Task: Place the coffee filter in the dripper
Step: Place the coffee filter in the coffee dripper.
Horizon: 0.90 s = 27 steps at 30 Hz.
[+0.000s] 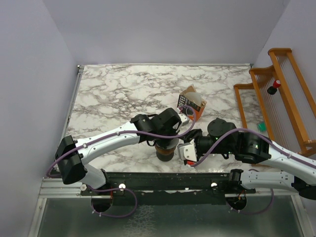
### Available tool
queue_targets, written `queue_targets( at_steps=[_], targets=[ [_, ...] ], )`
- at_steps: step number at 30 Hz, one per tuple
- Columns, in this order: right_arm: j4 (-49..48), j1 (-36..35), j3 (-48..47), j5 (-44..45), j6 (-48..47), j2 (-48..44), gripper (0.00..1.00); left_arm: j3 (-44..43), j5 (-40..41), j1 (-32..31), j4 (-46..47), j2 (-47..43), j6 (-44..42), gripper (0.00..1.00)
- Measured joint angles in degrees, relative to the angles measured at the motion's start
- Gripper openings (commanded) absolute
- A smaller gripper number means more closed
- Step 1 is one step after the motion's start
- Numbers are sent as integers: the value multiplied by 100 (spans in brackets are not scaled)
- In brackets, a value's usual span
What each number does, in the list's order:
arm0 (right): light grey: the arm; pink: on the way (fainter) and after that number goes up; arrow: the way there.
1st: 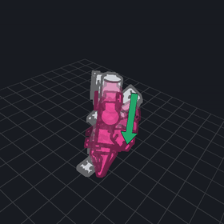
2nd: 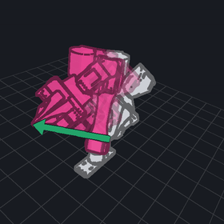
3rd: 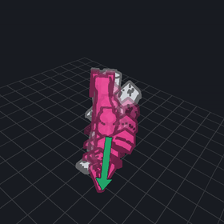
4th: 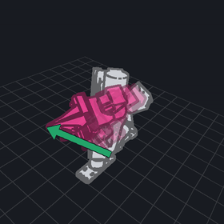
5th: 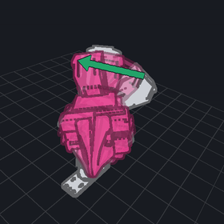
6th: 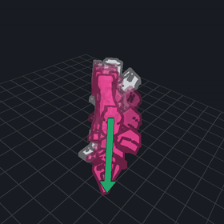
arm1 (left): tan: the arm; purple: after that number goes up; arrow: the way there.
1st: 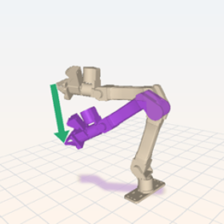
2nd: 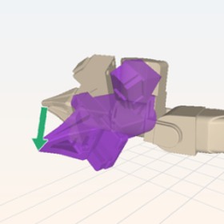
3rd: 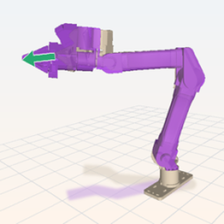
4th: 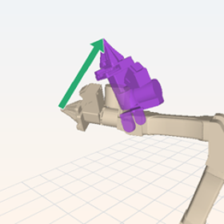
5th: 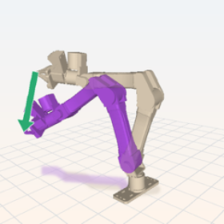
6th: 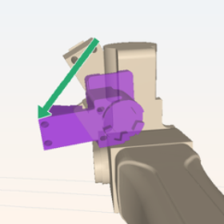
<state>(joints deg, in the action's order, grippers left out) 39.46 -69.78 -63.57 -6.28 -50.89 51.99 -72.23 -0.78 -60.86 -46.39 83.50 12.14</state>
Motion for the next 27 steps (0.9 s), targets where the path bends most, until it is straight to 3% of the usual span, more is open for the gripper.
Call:
queue_targets(
  at_steps=[7,19,22,27],
  targets=[
    [0,0,0,35,4,-9,42,-90,-26,0,-39,22,-59,20],
    [0,0,0,74,4,-39,41,-433,-22,0,-251,63,-96,33],
    [0,0,0,74,7,-48,41,-481,-22,0,-306,66,-107,30],
    [0,0,0,74,13,-98,41,-487,-22,0,-323,79,-109,3]
  ],
)
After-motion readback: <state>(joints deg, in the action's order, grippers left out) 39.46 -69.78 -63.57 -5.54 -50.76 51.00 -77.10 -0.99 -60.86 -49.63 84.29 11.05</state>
